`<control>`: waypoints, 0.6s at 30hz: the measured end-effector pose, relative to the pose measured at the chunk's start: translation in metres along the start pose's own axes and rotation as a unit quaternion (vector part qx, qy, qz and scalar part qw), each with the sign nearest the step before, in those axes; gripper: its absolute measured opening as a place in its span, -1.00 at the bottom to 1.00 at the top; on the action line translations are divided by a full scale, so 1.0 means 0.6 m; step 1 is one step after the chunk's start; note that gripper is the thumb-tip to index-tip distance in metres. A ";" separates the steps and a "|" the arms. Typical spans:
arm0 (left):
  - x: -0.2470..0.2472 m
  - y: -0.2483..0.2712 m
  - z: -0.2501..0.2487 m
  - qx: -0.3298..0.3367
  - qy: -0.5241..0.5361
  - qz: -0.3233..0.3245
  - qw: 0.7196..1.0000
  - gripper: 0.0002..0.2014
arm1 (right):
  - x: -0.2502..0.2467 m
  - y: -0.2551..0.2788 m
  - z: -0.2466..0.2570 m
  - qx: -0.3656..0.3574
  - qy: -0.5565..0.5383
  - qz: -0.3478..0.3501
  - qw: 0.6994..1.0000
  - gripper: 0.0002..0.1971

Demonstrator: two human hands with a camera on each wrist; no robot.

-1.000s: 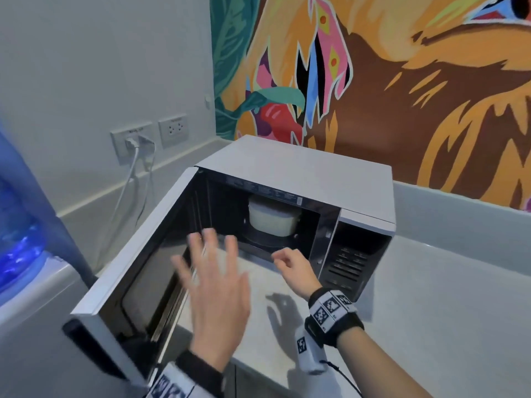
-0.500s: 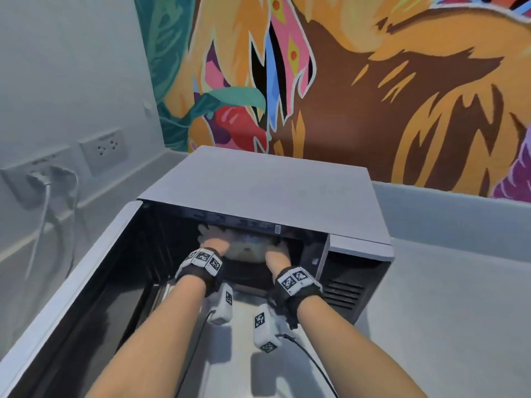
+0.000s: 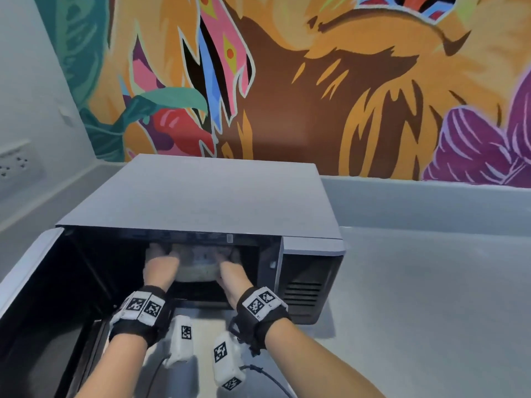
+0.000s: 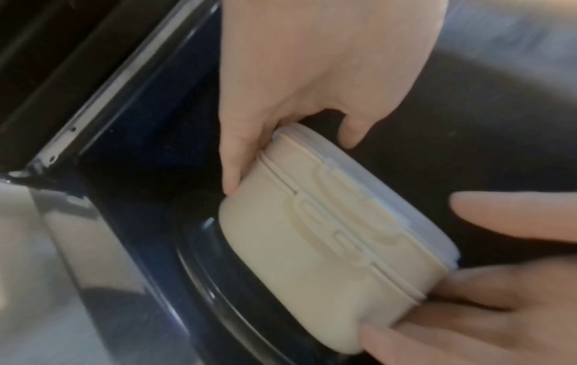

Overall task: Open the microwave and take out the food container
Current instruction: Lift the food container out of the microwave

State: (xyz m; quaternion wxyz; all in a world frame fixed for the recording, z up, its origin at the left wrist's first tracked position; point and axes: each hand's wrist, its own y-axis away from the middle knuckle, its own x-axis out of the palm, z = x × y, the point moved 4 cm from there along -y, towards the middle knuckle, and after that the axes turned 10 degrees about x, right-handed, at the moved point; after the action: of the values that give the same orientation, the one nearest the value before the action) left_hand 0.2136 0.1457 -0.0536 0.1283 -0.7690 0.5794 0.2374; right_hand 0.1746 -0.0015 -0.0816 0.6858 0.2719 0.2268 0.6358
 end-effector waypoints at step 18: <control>0.173 0.460 0.036 0.052 -0.030 0.174 0.983 -0.18 | -0.319 0.156 -0.371 -0.009 -0.041 -0.062 0.997 0.05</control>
State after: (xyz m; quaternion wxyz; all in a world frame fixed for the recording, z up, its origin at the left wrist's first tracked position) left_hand -0.0315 -0.0120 -0.1039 0.1420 -0.6409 0.7121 0.2490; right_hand -0.0588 -0.1690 -0.1931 0.7347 0.2774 0.2091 0.5826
